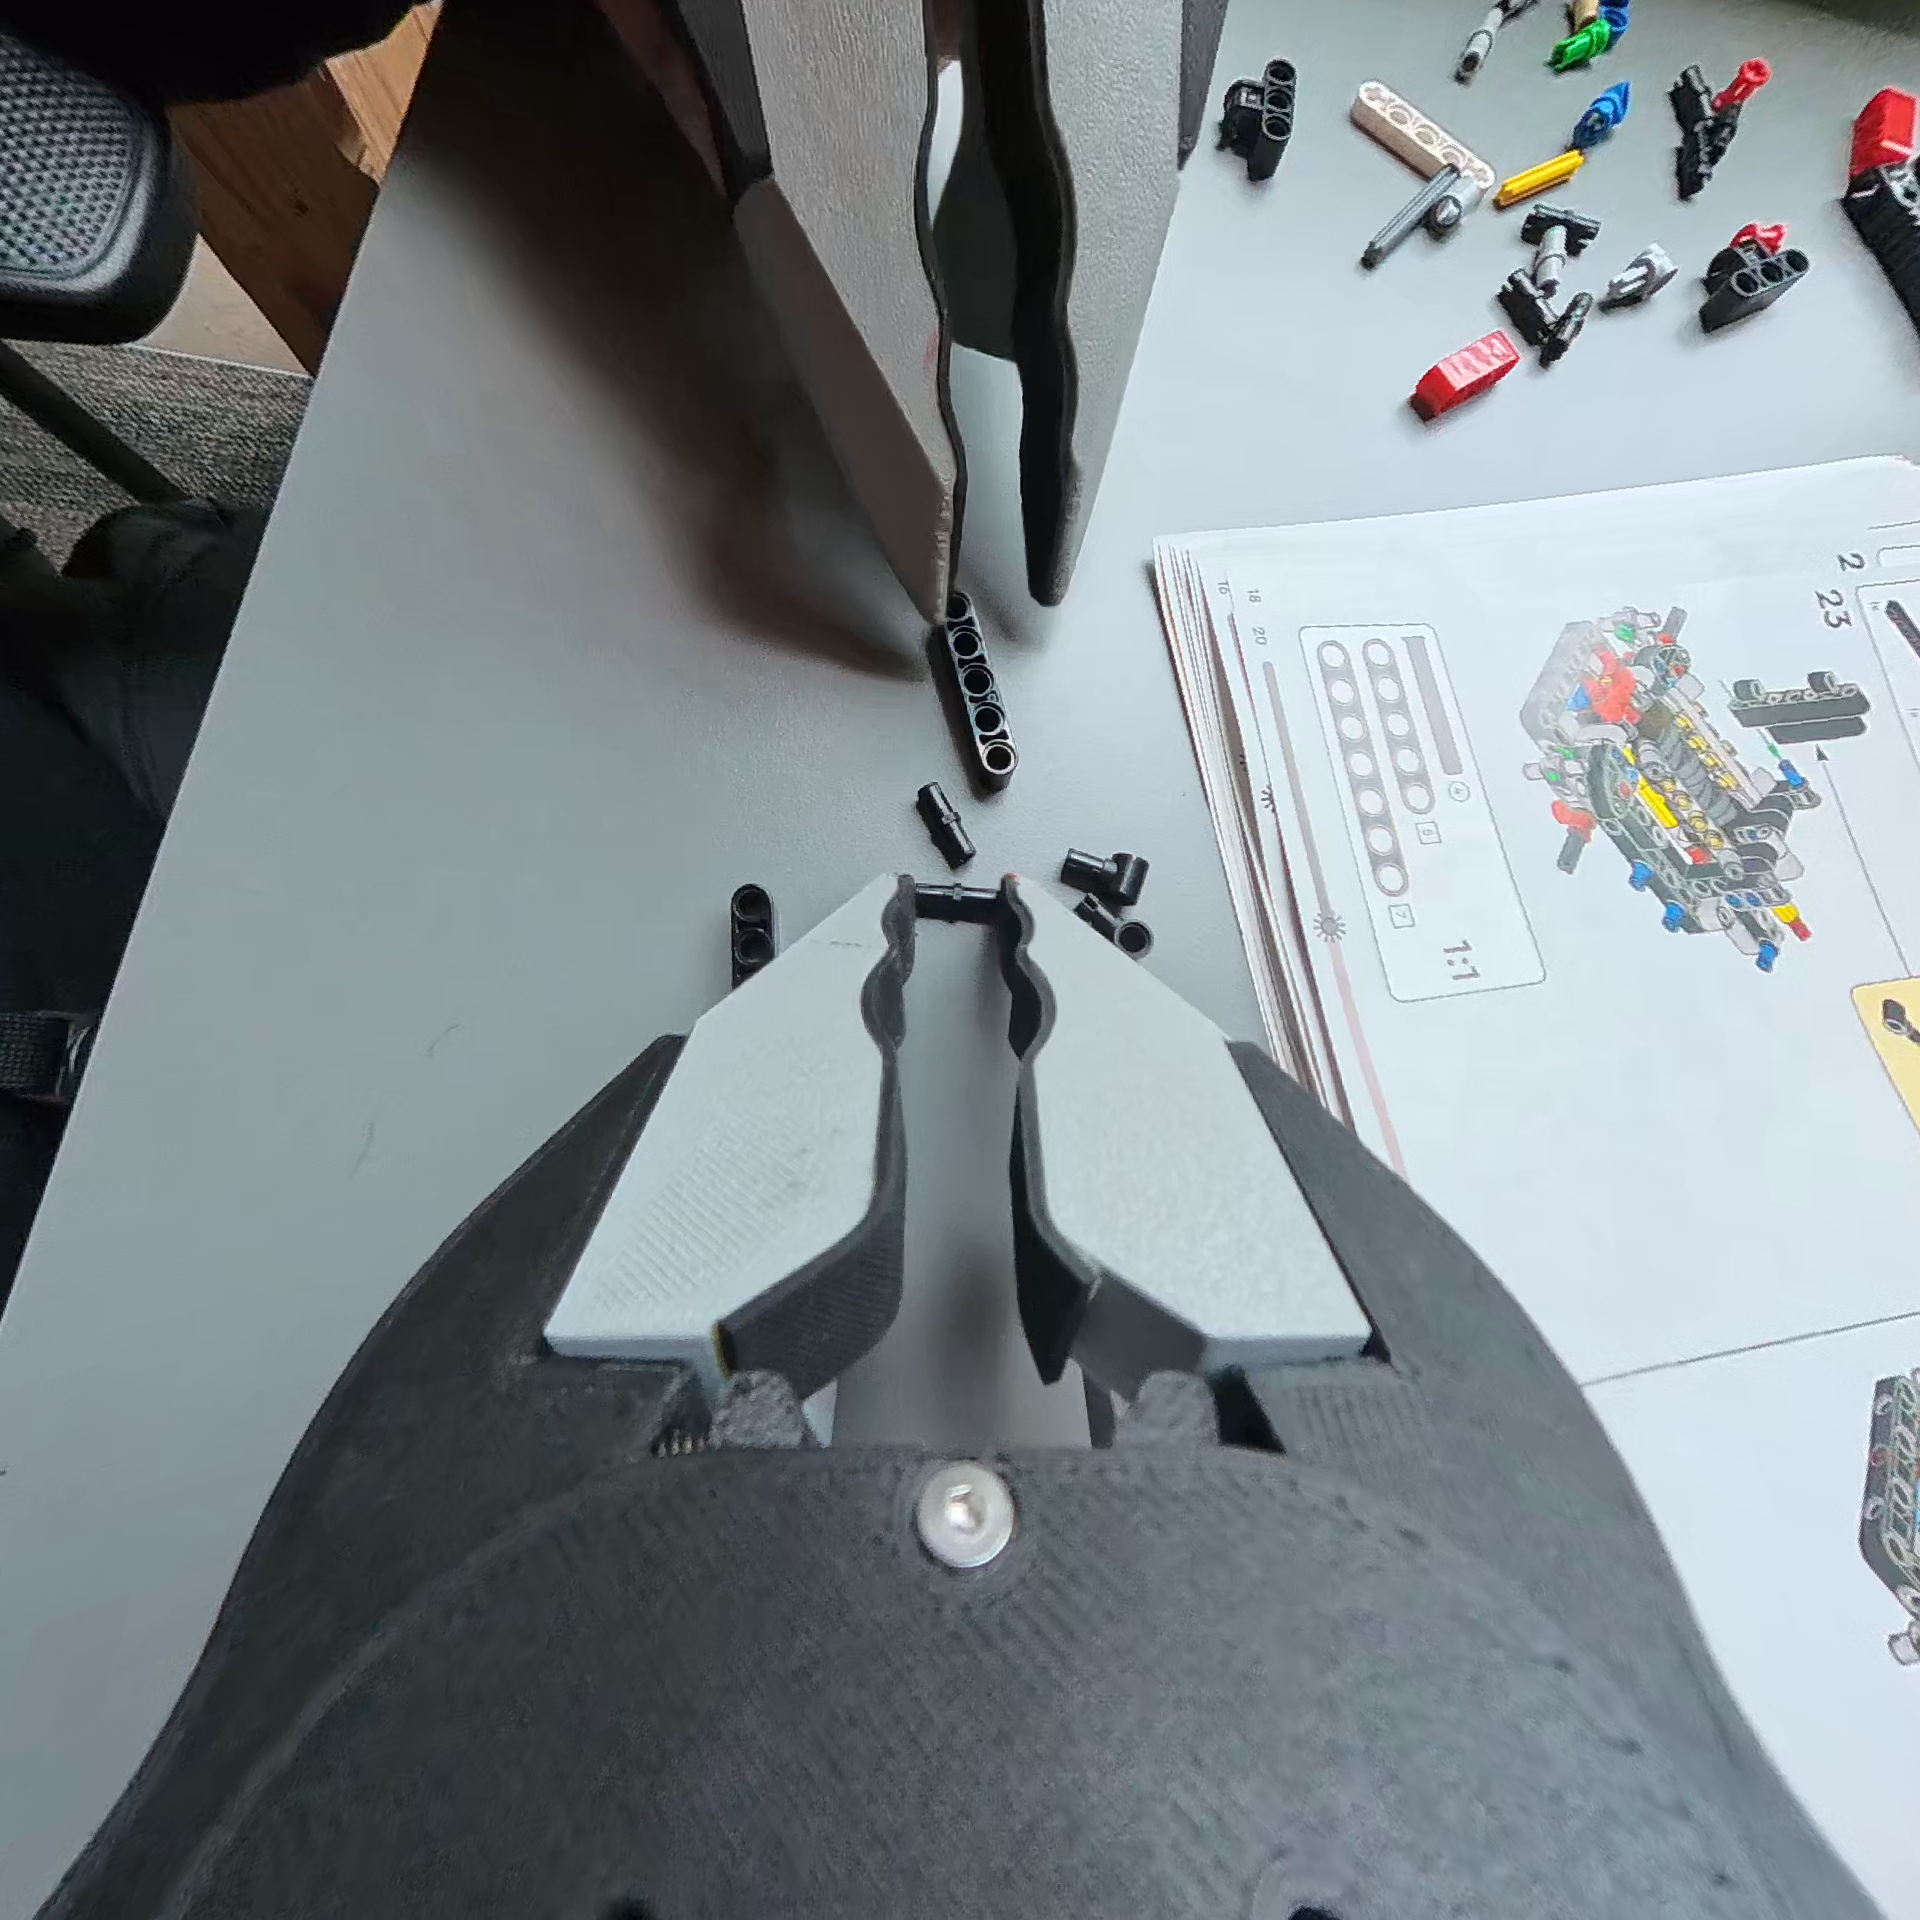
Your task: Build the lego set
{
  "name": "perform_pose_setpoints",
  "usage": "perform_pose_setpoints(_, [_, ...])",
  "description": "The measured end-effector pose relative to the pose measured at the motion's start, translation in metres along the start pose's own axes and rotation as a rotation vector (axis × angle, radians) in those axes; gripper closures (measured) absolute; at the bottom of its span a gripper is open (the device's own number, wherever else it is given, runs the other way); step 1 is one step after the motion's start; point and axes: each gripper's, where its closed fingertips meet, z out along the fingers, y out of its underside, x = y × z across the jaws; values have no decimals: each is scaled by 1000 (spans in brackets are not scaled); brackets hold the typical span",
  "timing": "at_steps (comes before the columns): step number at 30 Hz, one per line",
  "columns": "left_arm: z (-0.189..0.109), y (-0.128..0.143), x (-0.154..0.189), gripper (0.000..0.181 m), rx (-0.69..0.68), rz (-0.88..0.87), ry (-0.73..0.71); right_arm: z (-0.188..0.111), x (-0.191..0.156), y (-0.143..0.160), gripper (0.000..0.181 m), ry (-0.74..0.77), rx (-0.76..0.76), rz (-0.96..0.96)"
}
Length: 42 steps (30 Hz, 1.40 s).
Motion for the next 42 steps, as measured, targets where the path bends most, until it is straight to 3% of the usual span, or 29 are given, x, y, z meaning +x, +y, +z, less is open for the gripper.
perform_pose_setpoints(5, [-9,-17,0,168,100,-113,19,-16,7,-21,169,171,114,-167])
perform_pose_setpoints(10, [-26,-59,33,171,323,-292,387,-48,10,-57,169,470,257,-435])
perform_pose_setpoints(14, [-33,-80,53,170,384,-314,552,-57,3,-67,168,536,298,-506])
perform_pose_setpoints(22, [-25,-83,52,165,361,-355,594,-66,-5,-73,168,574,333,-552])
perform_pose_setpoints(26, [-25,-86,60,174,371,-369,661,-66,-6,-74,168,570,337,-555])
perform_pose_setpoints(30, [-23,-86,59,179,370,-361,657,-66,-6,-73,168,570,343,-551])
perform_pose_setpoints(34, [-18,-82,51,179,363,-296,539,-63,-2,-67,168,521,339,-488])
perform_pose_setpoints(42, [-9,-62,28,179,336,-60,225,-61,10,-54,173,243,417,-58])
